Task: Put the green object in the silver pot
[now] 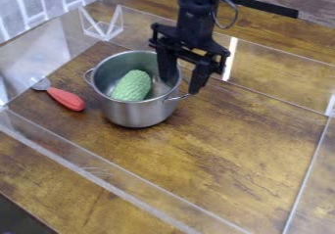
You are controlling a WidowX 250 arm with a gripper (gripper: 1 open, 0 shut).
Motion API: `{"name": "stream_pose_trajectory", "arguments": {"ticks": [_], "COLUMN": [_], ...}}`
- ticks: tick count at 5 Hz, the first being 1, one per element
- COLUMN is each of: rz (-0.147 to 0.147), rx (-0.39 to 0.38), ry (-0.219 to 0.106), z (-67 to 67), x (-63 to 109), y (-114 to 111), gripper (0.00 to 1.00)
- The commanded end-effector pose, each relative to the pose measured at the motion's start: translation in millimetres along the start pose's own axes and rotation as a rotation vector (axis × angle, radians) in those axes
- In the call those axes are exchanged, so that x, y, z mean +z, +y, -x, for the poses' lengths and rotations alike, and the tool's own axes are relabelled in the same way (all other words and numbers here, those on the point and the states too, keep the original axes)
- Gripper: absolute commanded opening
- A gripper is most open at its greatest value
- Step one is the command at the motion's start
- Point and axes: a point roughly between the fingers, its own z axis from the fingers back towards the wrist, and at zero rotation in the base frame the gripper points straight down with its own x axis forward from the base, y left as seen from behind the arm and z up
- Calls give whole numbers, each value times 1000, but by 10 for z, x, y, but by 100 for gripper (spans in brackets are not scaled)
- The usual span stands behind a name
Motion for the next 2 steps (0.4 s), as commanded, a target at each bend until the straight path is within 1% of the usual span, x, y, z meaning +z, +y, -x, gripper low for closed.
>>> {"name": "stream_pose_trajectory", "arguments": {"ticks": [1, 2], "rz": [7, 4], "rx": [-31, -107], "ry": [-73, -71], "z": [-90, -76], "x": [347, 461], "y": [-76, -229], "gripper": [100, 100]}}
